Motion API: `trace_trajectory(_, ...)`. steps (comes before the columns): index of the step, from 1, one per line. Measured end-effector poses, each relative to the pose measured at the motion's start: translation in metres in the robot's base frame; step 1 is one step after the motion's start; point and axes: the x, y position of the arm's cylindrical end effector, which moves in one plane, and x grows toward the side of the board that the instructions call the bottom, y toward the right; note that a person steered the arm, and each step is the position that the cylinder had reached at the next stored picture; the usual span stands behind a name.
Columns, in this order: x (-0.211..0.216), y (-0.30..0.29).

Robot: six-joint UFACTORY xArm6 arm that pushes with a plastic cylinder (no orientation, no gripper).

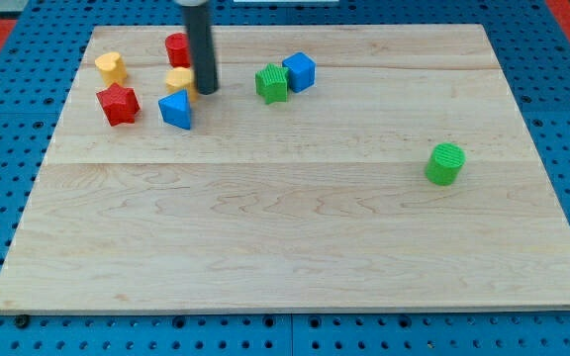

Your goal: Move the blue cube to the top left to the green star

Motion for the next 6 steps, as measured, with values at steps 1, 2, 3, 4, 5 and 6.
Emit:
trace_trajectory(1, 0.023, 0.054)
trace_trajectory(2, 0.031, 0.144)
trace_trajectory(3, 0.001, 0.188)
trace_trajectory(4, -0.021, 0.189)
trace_trajectory(5, -0.041, 0.130)
trace_trajectory(6, -0.047, 0.120)
